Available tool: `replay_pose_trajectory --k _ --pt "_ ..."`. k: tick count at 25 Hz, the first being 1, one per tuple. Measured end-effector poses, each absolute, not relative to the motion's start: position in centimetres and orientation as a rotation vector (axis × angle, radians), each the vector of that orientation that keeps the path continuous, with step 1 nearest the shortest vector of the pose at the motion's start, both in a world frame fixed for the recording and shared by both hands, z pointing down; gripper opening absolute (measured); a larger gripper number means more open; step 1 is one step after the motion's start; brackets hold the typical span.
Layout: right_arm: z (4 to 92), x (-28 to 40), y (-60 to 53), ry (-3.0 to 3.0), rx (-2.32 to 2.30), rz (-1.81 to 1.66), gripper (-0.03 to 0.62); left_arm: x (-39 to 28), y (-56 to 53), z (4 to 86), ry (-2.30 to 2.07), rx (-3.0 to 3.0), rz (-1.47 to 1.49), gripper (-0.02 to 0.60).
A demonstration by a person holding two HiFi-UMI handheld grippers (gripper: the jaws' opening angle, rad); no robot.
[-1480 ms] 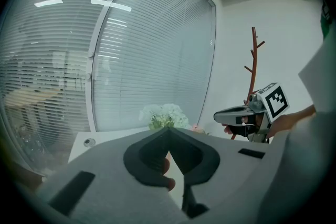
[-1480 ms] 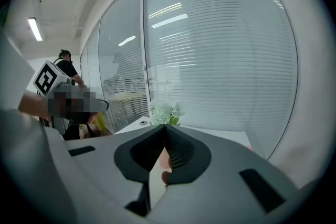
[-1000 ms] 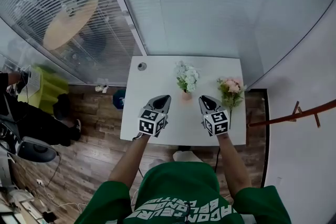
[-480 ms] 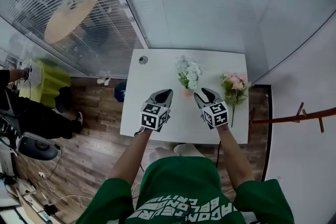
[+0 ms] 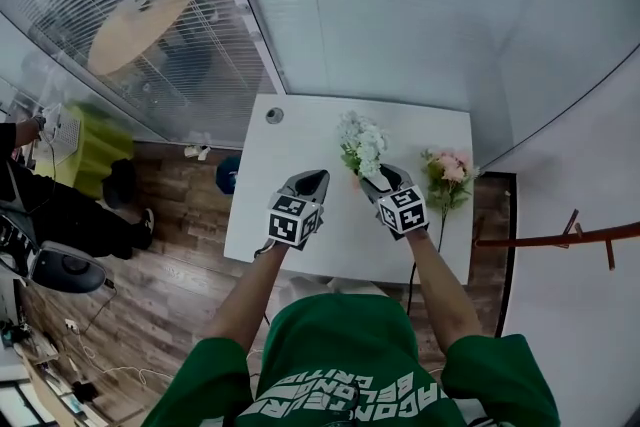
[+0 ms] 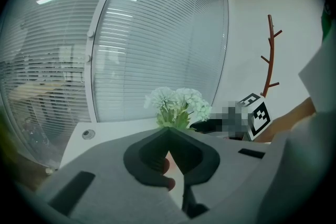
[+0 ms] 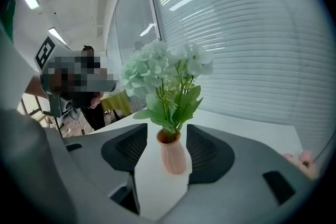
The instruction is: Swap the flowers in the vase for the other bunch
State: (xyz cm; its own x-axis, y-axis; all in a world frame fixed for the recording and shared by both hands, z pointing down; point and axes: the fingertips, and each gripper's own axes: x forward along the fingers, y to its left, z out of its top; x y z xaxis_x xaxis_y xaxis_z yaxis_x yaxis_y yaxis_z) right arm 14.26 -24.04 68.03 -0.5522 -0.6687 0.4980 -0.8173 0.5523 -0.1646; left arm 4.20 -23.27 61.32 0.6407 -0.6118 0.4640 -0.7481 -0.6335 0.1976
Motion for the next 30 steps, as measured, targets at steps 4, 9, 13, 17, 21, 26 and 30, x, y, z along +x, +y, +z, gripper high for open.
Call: replay_pose_trajectory --k 4,9,13,17,21,26,30 --pt "69.3 14.1 -25.4 -2.412 1.199 0.539 0.218 4.0 -24.0 61.7 -1.103 2.489 0.489 0.003" --pt "70.4 13.4 -26.6 -2.426 1.173 0.536 0.218 3.4 -24.2 62.5 -1.126 2.485 0.472 0.003" --pt "70.9 12.7 -27.4 -2.446 1.151 0.555 0.218 2.7 -24.4 63.3 -1.149 2.470 0.454 0.003" --pt "71.0 12.3 -27.9 -2.450 1.149 0.549 0.217 2.1 -24.3 63.5 -1.164 2.460 0.430 0.003" --pt "70.9 12.0 -28.4 -2.458 1.159 0.540 0.216 1.5 -24.3 64.0 -1.176 2.446 0.420 0.003" --pt "70.5 11.9 -28.5 -2.448 1.177 0.511 0.183 1.0 -23.9 64.4 -1.185 2.421 0.407 0.003" --pt "70.1 12.3 -28.7 -2.452 1.213 0.484 0.114 1.0 -24.3 63.9 -1.190 2.419 0.379 0.003"
